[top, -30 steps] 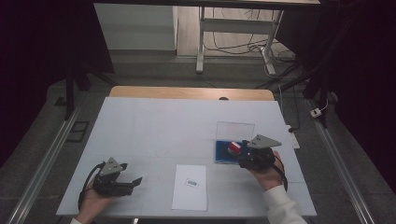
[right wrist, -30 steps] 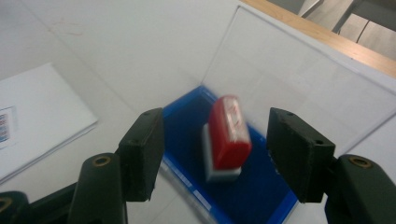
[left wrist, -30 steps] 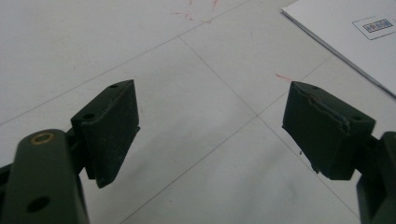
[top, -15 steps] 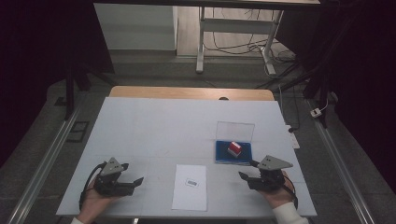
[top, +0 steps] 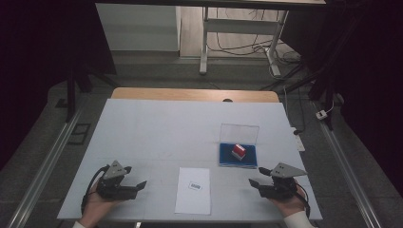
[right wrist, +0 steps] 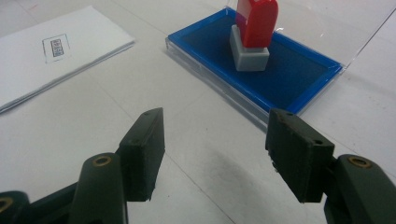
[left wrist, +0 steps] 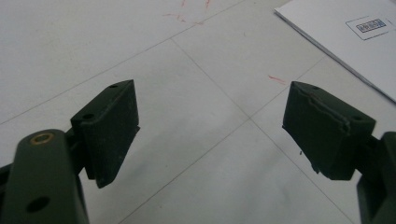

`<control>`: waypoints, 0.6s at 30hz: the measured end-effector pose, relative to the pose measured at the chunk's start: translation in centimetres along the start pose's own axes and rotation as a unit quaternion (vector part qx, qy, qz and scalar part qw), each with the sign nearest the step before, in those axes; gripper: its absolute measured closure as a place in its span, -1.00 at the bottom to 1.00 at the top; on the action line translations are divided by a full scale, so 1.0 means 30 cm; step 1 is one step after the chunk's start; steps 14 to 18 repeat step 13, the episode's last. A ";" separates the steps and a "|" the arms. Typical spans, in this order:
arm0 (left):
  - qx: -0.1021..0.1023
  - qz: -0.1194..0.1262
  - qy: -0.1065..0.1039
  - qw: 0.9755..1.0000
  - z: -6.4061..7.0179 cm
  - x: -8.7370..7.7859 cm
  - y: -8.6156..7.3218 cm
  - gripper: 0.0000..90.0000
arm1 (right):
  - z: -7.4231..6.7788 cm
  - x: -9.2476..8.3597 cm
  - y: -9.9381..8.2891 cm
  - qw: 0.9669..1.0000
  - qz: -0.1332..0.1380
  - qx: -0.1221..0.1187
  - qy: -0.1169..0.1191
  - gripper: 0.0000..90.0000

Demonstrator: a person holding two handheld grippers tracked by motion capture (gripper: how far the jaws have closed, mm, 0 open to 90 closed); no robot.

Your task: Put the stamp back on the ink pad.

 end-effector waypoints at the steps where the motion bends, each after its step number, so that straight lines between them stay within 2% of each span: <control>1: 0.000 0.000 0.000 1.000 0.000 0.000 0.000 -0.58 | 0.001 -0.001 0.001 1.000 0.001 0.002 0.000 -0.16; 18: 0.001 0.000 0.000 1.000 0.000 0.000 0.000 -0.58 | -0.003 0.003 0.003 1.000 0.005 0.001 0.006 -0.15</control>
Point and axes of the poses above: each handheld gripper's, and its own axes: x roughly forward along the jaws, y roughly out of its top, z roughly to its right, the point moved 3 cm from there along x, roughly forward along the jaws, and after that the axes turned 15 degrees about z, right-handed, at the moved point
